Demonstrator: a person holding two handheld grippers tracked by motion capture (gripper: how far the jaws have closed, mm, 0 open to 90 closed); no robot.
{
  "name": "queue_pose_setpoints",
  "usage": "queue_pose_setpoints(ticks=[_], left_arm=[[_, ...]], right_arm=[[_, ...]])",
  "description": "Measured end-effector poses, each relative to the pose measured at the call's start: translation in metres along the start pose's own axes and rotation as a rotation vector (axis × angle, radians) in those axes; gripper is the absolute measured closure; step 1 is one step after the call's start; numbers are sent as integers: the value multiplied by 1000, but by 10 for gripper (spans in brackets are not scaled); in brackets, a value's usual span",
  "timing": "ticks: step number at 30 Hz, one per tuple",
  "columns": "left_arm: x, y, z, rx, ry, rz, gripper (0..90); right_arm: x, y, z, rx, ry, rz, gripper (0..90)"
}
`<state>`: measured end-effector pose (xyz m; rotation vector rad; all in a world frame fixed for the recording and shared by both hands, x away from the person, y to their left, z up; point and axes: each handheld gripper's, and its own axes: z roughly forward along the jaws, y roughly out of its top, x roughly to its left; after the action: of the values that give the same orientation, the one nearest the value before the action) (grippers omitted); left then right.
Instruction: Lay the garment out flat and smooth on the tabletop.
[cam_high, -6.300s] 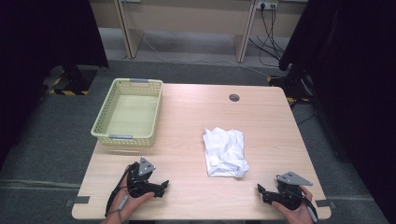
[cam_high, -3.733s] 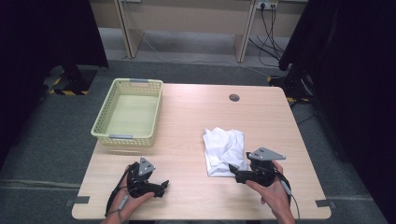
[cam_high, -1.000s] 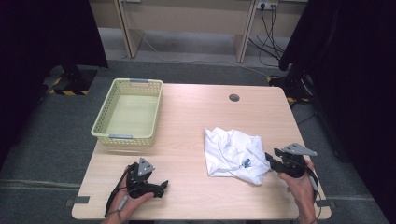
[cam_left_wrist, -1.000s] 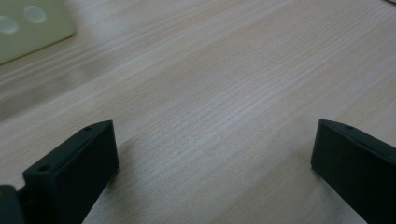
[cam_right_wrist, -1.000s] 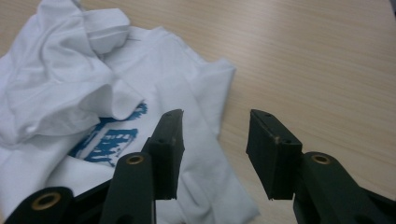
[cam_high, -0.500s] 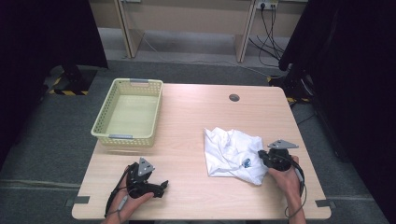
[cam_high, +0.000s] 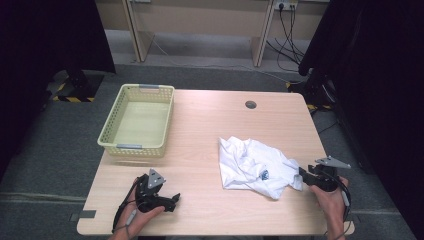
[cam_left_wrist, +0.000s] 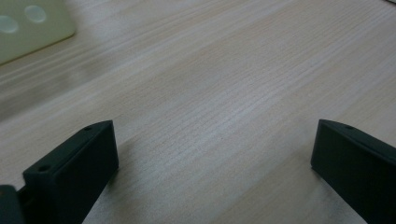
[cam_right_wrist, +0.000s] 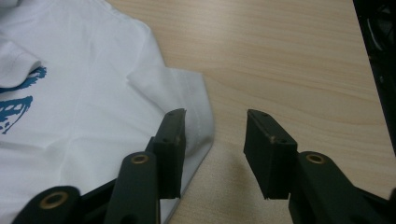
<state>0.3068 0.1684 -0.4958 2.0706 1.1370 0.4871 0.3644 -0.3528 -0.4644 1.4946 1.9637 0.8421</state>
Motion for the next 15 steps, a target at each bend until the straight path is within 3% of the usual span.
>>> queue_pose_setpoints(ticks=[5,12,15], left_arm=[[0,0,0,0,0,0,0],[0,0,0,0,0,0,0],[0,0,0,0,0,0,0]], right_arm=[[-3,1,0,-25,25,26,541],[0,4,5,-31,49,15,523],[4,6,5,-42,80,7,523]])
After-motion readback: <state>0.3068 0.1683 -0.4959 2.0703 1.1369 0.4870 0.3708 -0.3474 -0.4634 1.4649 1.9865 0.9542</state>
